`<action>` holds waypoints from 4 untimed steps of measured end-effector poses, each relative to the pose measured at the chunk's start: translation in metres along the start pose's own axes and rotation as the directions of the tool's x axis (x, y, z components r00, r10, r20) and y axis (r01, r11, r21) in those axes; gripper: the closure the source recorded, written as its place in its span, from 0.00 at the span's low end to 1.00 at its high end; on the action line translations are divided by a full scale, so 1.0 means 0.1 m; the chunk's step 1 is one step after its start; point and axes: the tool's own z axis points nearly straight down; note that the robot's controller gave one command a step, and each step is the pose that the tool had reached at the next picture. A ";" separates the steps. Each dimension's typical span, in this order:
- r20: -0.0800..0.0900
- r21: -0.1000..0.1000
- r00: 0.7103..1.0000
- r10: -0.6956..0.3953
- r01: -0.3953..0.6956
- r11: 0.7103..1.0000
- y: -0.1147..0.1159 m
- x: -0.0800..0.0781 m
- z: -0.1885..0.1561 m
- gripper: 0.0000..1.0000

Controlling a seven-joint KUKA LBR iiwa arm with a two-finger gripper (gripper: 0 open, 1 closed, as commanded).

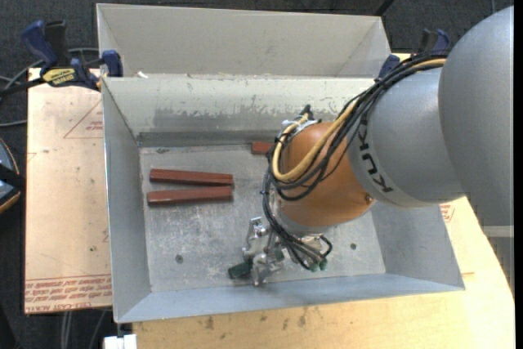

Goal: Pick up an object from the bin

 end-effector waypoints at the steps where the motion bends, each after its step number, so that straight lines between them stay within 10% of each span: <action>1: 0.001 0.000 1.000 0.000 0.000 1.000 0.00 0.00 0.00 1.00; 2: 0.006 0.006 0.998 -0.054 0.054 0.998 0.14 -0.18 -1.36 1.00; 3: 0.006 0.006 0.999 -0.054 0.054 0.999 0.14 -0.18 -1.36 0.00; 4: 0.006 0.006 0.998 -0.054 0.054 0.999 0.14 -0.18 -1.36 0.00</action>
Offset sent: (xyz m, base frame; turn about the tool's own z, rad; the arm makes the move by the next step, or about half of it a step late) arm 0.0143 0.0172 0.1360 -0.0566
